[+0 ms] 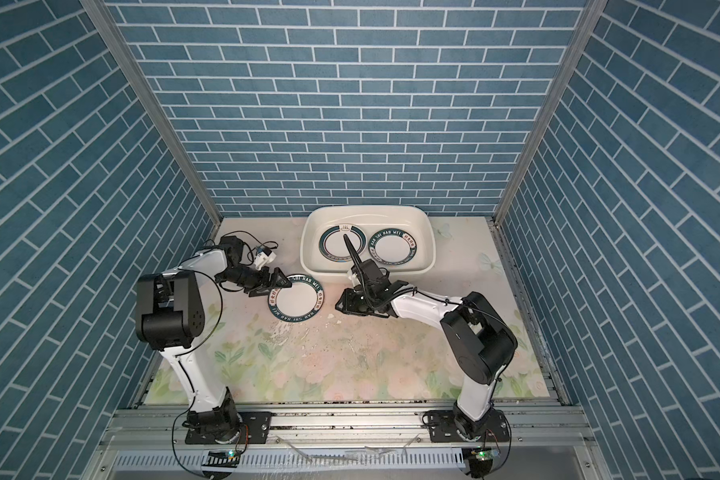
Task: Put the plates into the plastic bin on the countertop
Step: 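Push the large plate's rim with the left gripper while the right grips it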
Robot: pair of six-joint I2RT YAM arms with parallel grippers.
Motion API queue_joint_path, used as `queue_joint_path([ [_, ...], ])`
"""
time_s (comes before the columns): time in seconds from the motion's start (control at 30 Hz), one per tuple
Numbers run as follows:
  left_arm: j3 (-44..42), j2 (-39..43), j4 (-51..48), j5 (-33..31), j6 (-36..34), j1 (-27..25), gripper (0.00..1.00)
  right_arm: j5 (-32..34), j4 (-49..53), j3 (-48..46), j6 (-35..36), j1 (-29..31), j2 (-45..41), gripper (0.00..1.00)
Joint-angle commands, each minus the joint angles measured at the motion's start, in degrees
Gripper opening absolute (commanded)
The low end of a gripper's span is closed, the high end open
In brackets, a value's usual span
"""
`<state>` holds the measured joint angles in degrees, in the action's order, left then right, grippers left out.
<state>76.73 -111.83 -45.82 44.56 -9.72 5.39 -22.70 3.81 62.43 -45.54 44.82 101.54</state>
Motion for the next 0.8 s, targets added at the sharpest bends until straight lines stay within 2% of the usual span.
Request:
queue_joint_path([
  [0.0,-1.92,0.92,-1.57,1.13,-1.53,-1.18,1.0,0.96,-3.23,1.87,-2.76,0.39,1.85,0.34],
  [0.2,-5.74,2.64,-0.1,2.7,-1.93,-2.68,1.0,2.37,-5.12,1.56,-4.11,0.74,4.42,0.34],
  [0.3,-6.37,3.28,-1.67,5.36,-4.61,-3.9,1.0,3.72,-5.57,1.29,-4.1,1.3,5.32,0.34],
  [0.77,-9.73,4.25,0.45,5.44,-4.15,-6.17,0.99,10.04,-1.27,0.15,-0.72,2.68,6.82,0.34],
])
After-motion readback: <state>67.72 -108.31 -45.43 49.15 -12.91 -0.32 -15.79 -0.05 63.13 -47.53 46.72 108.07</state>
